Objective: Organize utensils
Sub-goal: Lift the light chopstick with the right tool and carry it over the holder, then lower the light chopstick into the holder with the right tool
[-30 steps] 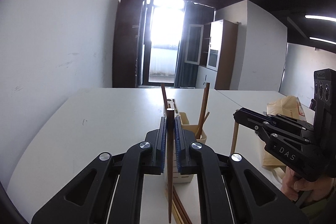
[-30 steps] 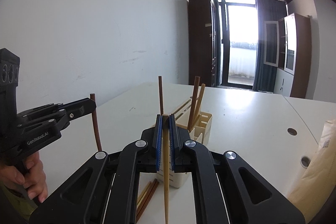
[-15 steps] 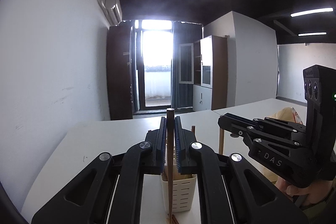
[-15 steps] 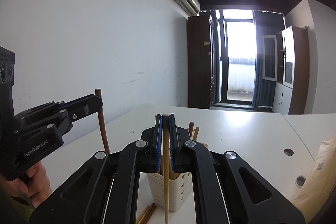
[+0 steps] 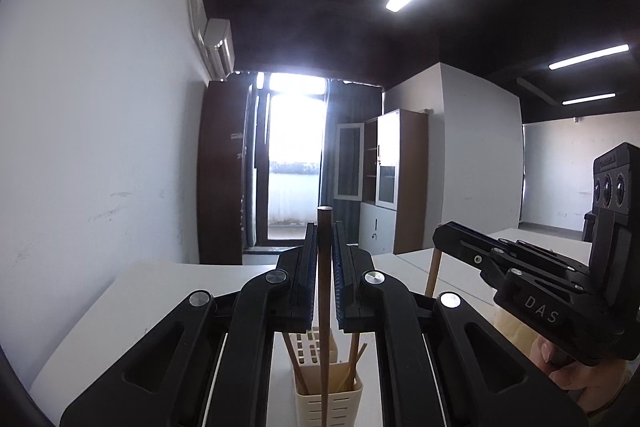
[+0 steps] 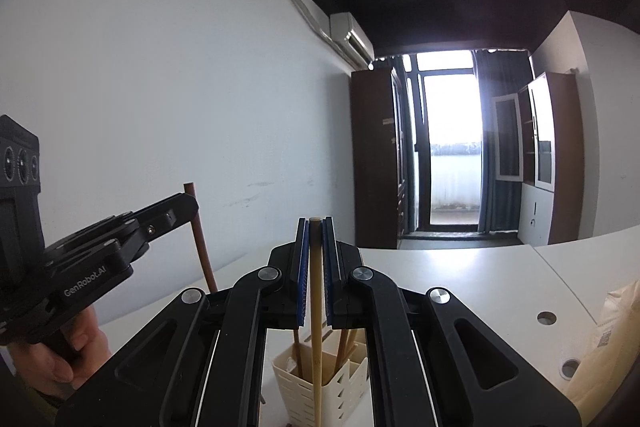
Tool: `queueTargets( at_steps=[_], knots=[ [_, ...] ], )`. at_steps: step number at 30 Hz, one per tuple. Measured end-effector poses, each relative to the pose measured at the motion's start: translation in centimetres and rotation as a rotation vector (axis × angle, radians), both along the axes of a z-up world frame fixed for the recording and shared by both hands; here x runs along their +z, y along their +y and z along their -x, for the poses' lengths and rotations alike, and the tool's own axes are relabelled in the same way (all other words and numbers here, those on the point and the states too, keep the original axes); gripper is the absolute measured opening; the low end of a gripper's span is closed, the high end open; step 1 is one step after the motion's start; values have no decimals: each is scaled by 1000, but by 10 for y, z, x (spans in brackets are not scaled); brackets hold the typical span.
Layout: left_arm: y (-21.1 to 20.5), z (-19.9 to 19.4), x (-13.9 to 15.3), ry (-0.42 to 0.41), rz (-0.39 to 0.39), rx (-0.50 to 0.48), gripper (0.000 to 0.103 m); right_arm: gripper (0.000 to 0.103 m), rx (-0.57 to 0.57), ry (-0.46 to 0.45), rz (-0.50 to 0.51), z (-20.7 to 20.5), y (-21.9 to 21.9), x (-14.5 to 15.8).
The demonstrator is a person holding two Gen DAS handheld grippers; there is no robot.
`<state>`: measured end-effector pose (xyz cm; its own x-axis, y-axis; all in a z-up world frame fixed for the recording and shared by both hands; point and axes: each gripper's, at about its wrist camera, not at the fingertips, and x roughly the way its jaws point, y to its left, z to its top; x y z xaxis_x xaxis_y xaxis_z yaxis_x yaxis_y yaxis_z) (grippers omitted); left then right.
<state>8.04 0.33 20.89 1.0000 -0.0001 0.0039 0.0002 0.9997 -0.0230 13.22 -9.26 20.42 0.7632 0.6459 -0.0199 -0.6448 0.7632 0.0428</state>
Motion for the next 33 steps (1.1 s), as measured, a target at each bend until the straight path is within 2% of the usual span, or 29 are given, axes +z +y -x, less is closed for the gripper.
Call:
queueTargets(
  at_steps=[5, 7, 10, 15, 26, 30, 33],
  knots=[
    [2, -2, -1, -27, 8, 3, 7, 7, 0, -49, -33, 6, -2, 5],
    [6, 1, 1, -66, 25, 10, 7, 7, 7, -56, -50, 4, -4, 7],
    [7, 13, 3, -129, 60, 97, 7, 7, 14, -74, -94, 2, -8, 9],
    [12, 10, 3, -176, 91, 101, 7, 7, 19, -129, -134, 0, -6, 9],
    [12, -8, 1, -244, 127, 85, 7, 7, 9, -87, -83, -26, 13, 0],
    [9, -21, -1, -247, 117, 83, 7, 7, -3, -70, -59, -34, 15, -2],
    [8, -38, -7, -179, 103, 74, 7, 7, -5, -50, -44, -38, 17, -5]
  ],
)
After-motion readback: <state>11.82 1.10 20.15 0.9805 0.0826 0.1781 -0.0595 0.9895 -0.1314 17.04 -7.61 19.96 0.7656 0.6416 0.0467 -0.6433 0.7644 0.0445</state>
